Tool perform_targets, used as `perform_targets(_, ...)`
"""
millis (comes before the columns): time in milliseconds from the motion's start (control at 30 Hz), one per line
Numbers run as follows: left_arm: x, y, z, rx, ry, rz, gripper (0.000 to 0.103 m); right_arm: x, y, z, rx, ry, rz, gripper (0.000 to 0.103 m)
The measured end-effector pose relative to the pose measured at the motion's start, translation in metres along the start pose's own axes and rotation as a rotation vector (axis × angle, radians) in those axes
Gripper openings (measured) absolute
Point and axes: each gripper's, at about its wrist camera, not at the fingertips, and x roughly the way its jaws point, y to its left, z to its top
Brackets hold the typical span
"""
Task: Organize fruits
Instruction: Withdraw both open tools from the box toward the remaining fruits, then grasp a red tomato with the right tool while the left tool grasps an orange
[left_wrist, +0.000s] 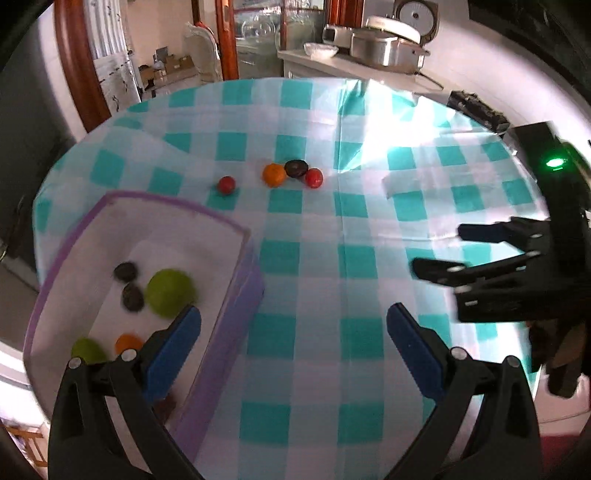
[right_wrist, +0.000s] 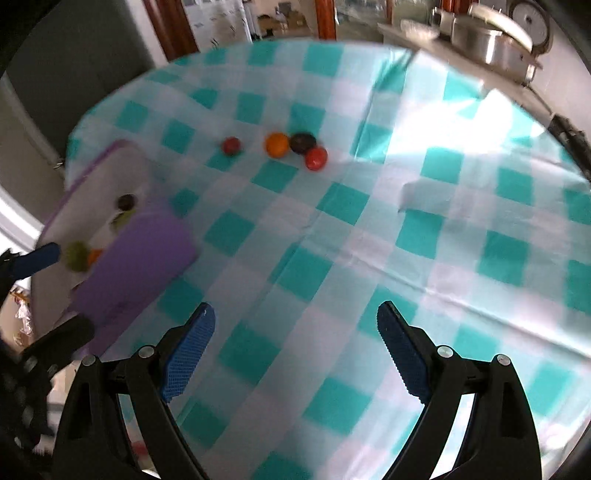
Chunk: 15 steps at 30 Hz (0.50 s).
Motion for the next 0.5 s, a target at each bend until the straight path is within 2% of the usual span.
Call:
perform_targets(167, 0.056, 0.004, 0.032, -0.009, 0.042, -0.005, 0.101, 0.080, -0.010, 0.043, -0.013, 0.014, 0.012, 0.086)
perform_targets(333, 0.092, 0.023, 0.060, -0.070, 0.058, -0.014, 0.101, 0.139, 0.001, 0.095, -0.116, -0.010, 0.002, 0.084)
perform_targets(433, 0.108, 0.039, 0.077, -0.171, 0.072, -0.010, 0.101, 0.162, 0.004, 0.125, -0.162, -0.031, -0.012, 0.081)
perform_targets(500, 0.118, 0.056, 0.087, -0.294, 0.104, -0.023, 0.101, 0.175, -0.001, 0.143, -0.148, -0.041, 0.000, 0.078)
